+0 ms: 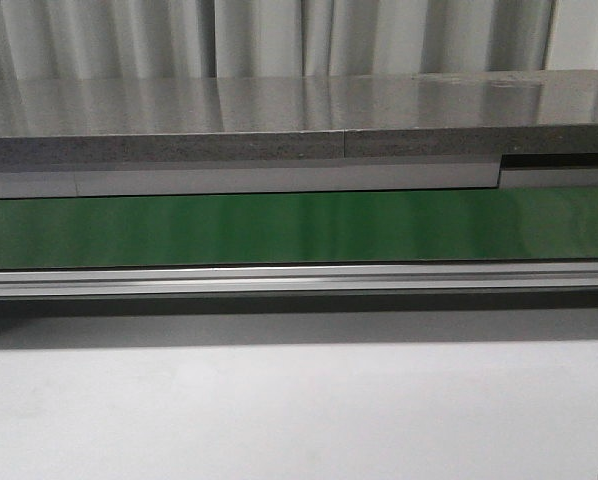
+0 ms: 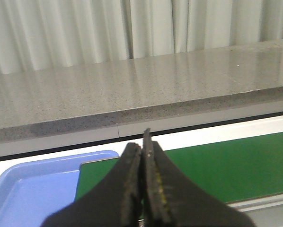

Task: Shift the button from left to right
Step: 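Open the right gripper and raise it away from the green tray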

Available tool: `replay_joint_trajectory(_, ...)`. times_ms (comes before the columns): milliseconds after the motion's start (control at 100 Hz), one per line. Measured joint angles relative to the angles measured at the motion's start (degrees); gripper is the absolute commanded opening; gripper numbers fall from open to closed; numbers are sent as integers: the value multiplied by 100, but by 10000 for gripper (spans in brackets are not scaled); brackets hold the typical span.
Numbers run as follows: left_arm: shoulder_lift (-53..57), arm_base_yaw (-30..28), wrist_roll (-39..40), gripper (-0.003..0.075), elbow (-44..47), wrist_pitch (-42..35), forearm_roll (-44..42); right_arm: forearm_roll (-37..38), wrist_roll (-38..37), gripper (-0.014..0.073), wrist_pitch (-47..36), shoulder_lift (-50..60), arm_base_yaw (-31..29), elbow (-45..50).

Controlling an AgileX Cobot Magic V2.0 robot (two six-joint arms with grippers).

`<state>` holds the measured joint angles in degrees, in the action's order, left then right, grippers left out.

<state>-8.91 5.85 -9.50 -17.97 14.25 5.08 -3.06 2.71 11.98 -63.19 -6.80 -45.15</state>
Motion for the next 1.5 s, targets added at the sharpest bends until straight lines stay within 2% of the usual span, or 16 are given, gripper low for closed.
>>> replay_joint_trajectory(210, 0, 0, 0, -19, 0, 0, 0, -67, 0, 511, -408, 1384, 548, 1235)
replay_joint_trajectory(380, 0, 0, 0, -19, 0, 0, 0, -190, 0, 509, -354, 2541, 962, 1887)
replay_joint_trajectory(510, 0, 0, 0, -19, 0, 0, 0, -309, 0, 493, -74, 3289, 1061, 2107)
replay_joint_trajectory(610, 0, 0, 0, -19, 0, 0, 0, -342, 0, 402, 199, 3762, 1074, 2160)
replay_joint_trajectory(760, 0, 0, 0, -19, 0, 0, 0, -342, 0, 144, 452, 4175, 1074, 2158)
replay_joint_trajectory(910, 0, 0, 0, -19, 0, 0, 0, -350, 0, -71, 601, 4246, 1074, 2158)
replay_joint_trajectory(1500, 0, 0, 0, -19, 0, 0, 0, -350, -13, -67, 638, 4246, 1074, 2158)
